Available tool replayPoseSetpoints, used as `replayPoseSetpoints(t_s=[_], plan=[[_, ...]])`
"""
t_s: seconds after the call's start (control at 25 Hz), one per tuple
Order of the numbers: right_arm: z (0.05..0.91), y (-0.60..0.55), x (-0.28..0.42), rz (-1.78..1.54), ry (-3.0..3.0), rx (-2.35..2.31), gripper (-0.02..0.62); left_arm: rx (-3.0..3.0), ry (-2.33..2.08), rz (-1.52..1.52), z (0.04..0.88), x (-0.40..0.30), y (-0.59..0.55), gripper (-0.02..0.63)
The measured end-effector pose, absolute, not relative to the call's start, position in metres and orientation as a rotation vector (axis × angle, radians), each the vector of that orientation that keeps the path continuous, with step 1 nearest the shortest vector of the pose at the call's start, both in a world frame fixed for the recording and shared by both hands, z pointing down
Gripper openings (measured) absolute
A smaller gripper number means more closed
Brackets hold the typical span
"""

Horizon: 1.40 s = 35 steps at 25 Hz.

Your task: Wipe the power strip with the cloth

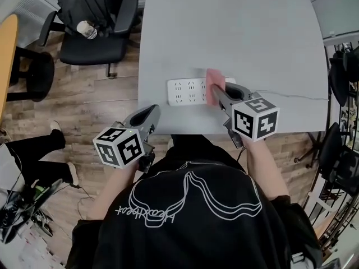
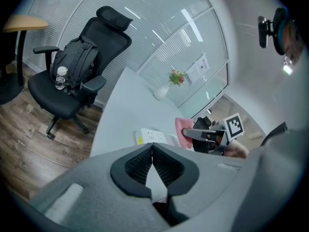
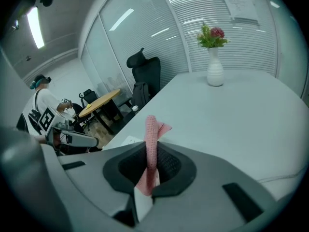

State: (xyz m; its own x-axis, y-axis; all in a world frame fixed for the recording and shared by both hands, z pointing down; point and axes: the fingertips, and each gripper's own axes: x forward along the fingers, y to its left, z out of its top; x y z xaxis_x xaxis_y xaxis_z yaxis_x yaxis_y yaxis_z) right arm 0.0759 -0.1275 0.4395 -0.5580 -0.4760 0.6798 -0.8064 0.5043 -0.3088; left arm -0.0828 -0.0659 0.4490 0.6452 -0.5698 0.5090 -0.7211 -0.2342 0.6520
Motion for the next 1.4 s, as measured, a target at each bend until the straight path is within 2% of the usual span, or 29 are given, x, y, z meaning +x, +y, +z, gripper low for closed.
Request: replayPoseSetpoints(t_s=[0.68, 1.4], plan=[[0.470, -0.113, -0.029, 0.838, -2.288, 0.736, 0.038, 1.861, -1.098, 0.195, 0.453, -0.115, -0.059, 0.014], [0.487, -0.111, -0.045, 0.777, -2.232, 0.688, 0.038, 1.823, -1.136, 0.183, 0.457, -0.133, -0.052, 0.014]])
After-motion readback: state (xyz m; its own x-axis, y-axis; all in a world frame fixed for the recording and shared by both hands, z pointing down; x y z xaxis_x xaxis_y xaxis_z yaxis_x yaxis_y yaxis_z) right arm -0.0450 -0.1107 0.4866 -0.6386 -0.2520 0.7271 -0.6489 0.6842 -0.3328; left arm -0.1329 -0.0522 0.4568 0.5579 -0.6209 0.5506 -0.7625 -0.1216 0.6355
